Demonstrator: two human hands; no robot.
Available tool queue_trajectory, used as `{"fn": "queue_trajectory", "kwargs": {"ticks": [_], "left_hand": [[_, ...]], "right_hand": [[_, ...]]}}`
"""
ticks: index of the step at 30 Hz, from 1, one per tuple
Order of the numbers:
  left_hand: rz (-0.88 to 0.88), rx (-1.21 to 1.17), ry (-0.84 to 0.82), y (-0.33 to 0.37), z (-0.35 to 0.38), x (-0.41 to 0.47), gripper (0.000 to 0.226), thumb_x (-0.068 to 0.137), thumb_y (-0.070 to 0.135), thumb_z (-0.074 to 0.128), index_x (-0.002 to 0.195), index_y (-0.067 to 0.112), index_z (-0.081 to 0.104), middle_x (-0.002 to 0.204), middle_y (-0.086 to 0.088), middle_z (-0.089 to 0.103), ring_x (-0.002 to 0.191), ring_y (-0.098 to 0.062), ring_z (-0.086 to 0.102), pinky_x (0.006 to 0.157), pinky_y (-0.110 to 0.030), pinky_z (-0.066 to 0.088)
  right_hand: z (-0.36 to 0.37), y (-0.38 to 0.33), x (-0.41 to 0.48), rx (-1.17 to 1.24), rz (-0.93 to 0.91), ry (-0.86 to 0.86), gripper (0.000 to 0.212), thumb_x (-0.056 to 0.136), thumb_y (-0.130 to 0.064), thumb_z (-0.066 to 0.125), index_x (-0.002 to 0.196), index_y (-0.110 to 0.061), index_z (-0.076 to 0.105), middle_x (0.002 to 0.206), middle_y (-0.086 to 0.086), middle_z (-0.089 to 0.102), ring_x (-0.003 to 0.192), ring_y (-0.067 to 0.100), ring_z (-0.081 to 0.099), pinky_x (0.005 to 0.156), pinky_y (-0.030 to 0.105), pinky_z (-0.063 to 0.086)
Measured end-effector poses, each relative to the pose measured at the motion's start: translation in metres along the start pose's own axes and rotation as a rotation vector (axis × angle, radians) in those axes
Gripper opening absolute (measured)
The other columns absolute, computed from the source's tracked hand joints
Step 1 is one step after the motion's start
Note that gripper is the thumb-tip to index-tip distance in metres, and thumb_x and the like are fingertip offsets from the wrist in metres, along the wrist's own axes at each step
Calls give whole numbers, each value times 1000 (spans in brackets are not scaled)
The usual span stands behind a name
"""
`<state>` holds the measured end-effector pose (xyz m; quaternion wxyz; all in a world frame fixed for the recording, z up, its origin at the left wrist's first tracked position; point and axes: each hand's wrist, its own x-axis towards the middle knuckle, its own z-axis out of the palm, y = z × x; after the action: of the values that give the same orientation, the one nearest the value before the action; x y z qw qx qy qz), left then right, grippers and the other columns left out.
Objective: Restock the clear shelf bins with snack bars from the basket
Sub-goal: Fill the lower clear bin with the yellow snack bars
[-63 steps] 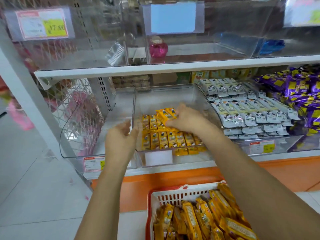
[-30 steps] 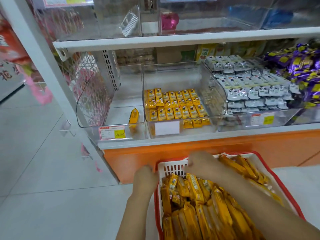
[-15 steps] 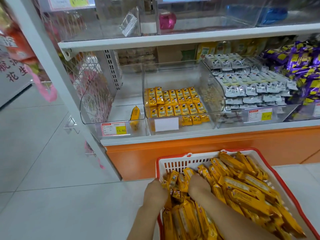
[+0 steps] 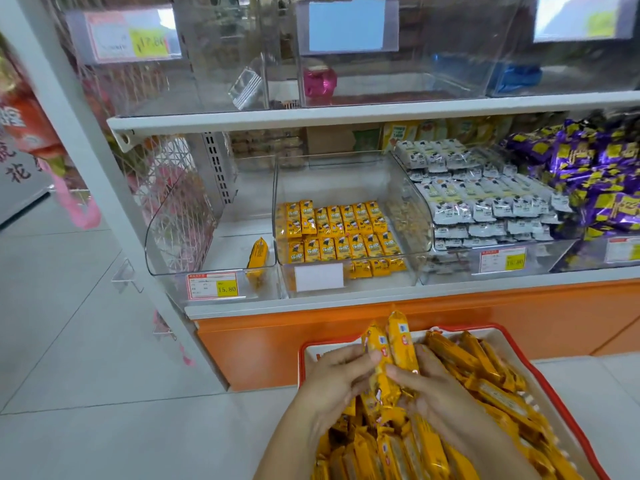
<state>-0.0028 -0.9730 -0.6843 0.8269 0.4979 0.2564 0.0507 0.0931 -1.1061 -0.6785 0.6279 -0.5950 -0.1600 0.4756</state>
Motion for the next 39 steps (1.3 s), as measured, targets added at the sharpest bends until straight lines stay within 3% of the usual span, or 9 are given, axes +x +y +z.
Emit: {"fn": "queue_trajectory", "kwargs": {"ticks": [4, 8, 12, 16, 20, 24, 30, 34, 39], "left_hand": [[52, 0, 49, 16, 15, 3, 45, 67, 19, 76, 106, 1, 64, 101, -17, 64, 77, -19, 64, 52, -19, 50], [42, 37, 10, 27, 26, 7, 46, 63, 17, 76, 105, 1, 66, 104, -14, 71, 90, -24, 69, 70, -30, 56], [42, 101, 8, 35, 36, 9, 56, 61, 20, 78, 112, 2, 64, 109, -16, 70, 93, -26, 69, 78, -34, 56], [75, 140, 27, 42, 44, 8, 28, 72, 9, 75, 98, 8, 66, 91, -8, 74, 79, -18, 72, 63, -25, 56], [101, 201, 70, 47, 47, 7, 19, 76, 10, 76, 92, 16, 68, 88, -2, 75, 80, -15, 71, 62, -21, 53], [115, 240, 116, 51, 48, 7, 15, 73, 19, 79, 87, 20, 71, 91, -2, 75, 82, -17, 67, 73, -26, 50], [113, 273, 138, 58, 46, 5, 20, 74, 20, 79, 92, 15, 72, 92, -5, 74, 83, -20, 68, 84, -35, 53], [125, 303, 136, 63, 48, 4, 23, 75, 17, 78, 96, 11, 72, 95, -9, 74, 88, -25, 69, 87, -40, 53], [120, 267, 166, 65, 51, 4, 18, 76, 11, 76, 94, 10, 71, 93, -7, 75, 86, -23, 71, 75, -29, 58]], "right_hand": [[-9, -14, -15, -37, -90, 57, 32, 86, -17, 63, 116, -25, 62, 98, -8, 74, 80, 2, 69, 61, 18, 51], [-20, -25, -22, -171, -172, 46, 28, 91, -24, 57, 116, -36, 61, 105, -19, 70, 95, -4, 65, 60, 6, 48], [-30, -30, -19, -271, -299, 87, 40, 89, -30, 59, 129, -28, 52, 108, -2, 71, 102, 12, 67, 80, 23, 54], [-37, -27, -17, -370, -333, 95, 60, 77, -65, 62, 130, -41, 50, 120, -3, 66, 114, 15, 62, 97, 44, 48], [-38, -27, -13, -505, -381, 142, 54, 84, -66, 53, 134, -48, 47, 127, -15, 57, 119, 3, 53, 97, 26, 45], [-30, -33, -16, -614, -440, 239, 50, 83, -51, 47, 133, -45, 48, 103, -11, 52, 95, -7, 51, 76, 4, 37], [-27, -33, -18, -523, -441, 244, 46, 82, -49, 56, 127, -43, 54, 113, -21, 58, 107, -1, 57, 85, 21, 48], [-18, -36, -20, -444, -485, 293, 35, 78, -47, 58, 111, -35, 56, 104, -25, 60, 96, 0, 62, 78, 24, 49], [-16, -33, -19, -497, -490, 325, 39, 79, -52, 60, 114, -36, 55, 109, -25, 60, 108, -1, 57, 89, 28, 50]]}}
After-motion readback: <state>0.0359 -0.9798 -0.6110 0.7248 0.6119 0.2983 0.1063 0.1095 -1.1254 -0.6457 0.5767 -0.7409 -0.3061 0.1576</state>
